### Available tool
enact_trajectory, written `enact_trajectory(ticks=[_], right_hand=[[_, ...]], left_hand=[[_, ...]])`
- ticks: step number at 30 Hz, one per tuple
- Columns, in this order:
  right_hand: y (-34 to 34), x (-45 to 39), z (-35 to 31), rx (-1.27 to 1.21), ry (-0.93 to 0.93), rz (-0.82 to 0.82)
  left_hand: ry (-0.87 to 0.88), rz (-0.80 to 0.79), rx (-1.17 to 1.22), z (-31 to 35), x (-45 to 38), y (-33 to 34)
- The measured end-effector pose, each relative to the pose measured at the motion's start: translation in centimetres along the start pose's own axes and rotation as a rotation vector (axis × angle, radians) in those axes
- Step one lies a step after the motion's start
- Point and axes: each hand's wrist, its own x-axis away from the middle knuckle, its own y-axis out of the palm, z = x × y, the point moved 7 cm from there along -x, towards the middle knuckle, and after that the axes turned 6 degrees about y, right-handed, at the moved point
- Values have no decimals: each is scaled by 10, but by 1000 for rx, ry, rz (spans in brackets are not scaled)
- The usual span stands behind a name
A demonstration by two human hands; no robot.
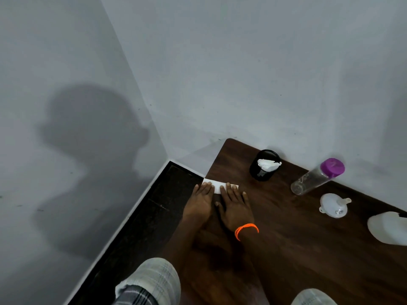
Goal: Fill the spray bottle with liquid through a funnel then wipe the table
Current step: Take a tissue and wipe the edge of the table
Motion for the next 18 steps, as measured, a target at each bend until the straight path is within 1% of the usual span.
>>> enact_trajectory(ticks=[7,10,15,18], right_hand=[[16,39,-25,19,-54,-77],[23,62,-29,15,-78,-114],[35,102,-36,19,-133,-133],[44,126,-35,31,-172,-126]], left_hand=[[-31,52,81,-6,55,3],[-56,28,67,-2,81,7],[-82,86,98,7,130,18],[-127,70,94,19,161,23]])
